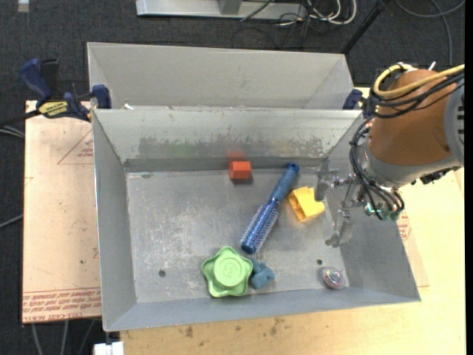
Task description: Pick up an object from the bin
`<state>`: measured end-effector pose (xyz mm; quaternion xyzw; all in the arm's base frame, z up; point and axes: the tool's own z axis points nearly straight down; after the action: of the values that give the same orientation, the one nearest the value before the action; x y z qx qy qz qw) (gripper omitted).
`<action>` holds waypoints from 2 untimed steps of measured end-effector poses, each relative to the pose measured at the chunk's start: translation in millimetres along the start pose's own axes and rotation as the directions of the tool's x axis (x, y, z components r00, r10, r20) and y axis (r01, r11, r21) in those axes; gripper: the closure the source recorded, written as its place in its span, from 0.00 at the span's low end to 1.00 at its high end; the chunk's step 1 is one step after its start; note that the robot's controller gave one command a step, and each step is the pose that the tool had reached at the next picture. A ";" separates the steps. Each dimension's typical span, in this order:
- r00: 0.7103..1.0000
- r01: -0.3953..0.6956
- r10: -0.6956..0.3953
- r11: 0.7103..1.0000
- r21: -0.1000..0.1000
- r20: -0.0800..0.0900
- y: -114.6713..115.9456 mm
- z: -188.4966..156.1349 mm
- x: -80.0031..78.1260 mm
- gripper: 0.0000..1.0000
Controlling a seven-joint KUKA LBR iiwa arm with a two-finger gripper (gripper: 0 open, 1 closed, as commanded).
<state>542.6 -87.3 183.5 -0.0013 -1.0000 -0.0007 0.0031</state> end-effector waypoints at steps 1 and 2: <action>0.855 0.518 -0.518 0.855 0.008 0.016 72.9 110.2 -44.3 0.00; 0.773 0.635 -0.635 0.773 0.007 0.011 98.1 82.0 -63.2 0.00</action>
Offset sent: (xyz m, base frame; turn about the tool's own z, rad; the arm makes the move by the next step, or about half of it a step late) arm 0.0401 0.0714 -0.1135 -0.5472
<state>605.5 10.8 101.2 0.3359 -0.9419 -0.0002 -0.0035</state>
